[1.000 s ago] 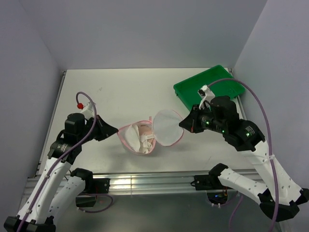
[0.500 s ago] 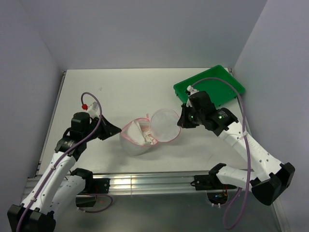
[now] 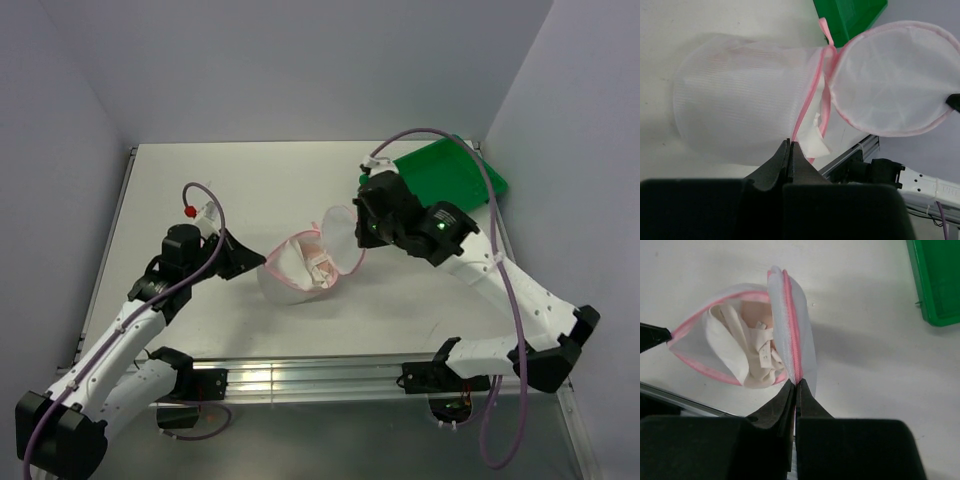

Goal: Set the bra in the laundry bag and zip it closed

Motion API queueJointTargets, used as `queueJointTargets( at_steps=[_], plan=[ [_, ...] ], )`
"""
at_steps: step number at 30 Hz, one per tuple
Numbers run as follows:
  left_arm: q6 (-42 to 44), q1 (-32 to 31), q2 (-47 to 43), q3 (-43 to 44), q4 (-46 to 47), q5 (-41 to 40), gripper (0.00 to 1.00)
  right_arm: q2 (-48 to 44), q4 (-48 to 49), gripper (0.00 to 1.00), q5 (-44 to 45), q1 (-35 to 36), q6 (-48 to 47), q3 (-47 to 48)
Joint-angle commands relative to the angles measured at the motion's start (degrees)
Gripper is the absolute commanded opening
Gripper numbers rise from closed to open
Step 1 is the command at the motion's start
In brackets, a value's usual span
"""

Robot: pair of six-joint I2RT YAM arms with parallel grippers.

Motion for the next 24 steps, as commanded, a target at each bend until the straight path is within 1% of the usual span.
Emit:
queueJointTargets(
  at_steps=[1,3,6,7,9,10,11,12,13,15,16,17,18,19,20,21,22,23,24],
  plan=[
    [-2.2,-0.8,0.5,-0.1,7.9,-0.8,0.0,5.3,-4.3,0.02,10.1,5.6,3.0,5.7],
    [-2.2,-1.1,0.7,-0.2,8.5,-2.3,0.0,9.8,-7.8,0.06,13.5,8.7,4.3,8.0],
    [-2.2,-1.1,1.8,0.1,9.3,-2.6,0.0,15.7,-9.5,0.1,16.3,12.3,5.7,12.7],
    [-2.2,-1.1,2.4,0.2,10.0,-2.8,0.0,17.2,-9.6,0.13,16.2,13.4,5.8,15.7],
    [-2.0,-1.1,3.9,0.3,10.7,-3.7,0.0,22.9,-9.8,0.15,15.8,16.0,5.8,20.2],
    [-1.9,-1.1,4.5,0.1,11.9,-3.8,0.0,25.0,-9.7,0.17,15.6,19.3,5.2,25.1],
    [-2.2,-1.1,5.0,-0.5,12.7,-3.8,0.0,29.9,-10.4,0.22,13.9,20.9,4.5,28.1],
    [-2.2,-1.1,5.8,-0.8,12.9,-4.0,0.0,32.5,-11.1,0.23,13.0,22.2,4.1,31.1],
    [-2.2,-1.1,5.9,-1.3,14.2,-4.2,0.0,34.7,-11.8,0.24,12.2,24.6,3.2,36.7],
    [-2.0,-1.1,5.3,-2.7,15.5,-5.0,0.0,38.5,-11.8,0.25,8.9,26.2,2.4,40.3],
    [-1.7,-1.1,4.9,-3.2,15.8,-5.6,0.0,38.4,-10.5,0.29,6.9,26.6,1.4,39.4],
    [-1.2,-1.0,4.6,-3.9,15.3,-6.0,0.0,36.4,-8.9,0.3,4.6,26.9,0.8,37.6],
    [-0.7,-1.1,3.8,-4.3,14.9,-6.7,0.0,34.7,-5.3,0.34,2.7,26.7,0.6,35.4],
    [-0.5,-1.0,3.2,-4.7,14.8,-7.3,0.0,32.8,-3.6,0.46,2.2,26.4,0.4,30.1],
    [-0.5,-1.0,2.8,-5.8,14.9,-7.4,0.0,28.8,-2.0,0.51,2.4,25.3,0.5,27.4],
    [-0.5,-1.1,1.8,-6.5,15.6,-7.4,0.0,26.6,0.6,0.52,2.0,24.4,0.6,24.9],
    [-0.6,-1.0,1.4,-7.0,15.9,-7.5,0.0,24.5,2.0,0.57,0.8,23.5,0.8,19.9],
    [-0.6,-1.0,1.0,-8.2,16.4,-7.6,0.0,22.1,3.8,0.58,0.3,22.6,0.9,17.0],
    [-0.8,-1.0,0.3,-8.8,17.2,-7.5,0.0,17.2,7.9,0.6,-0.4,20.2,1.2,14.1]
  ],
)
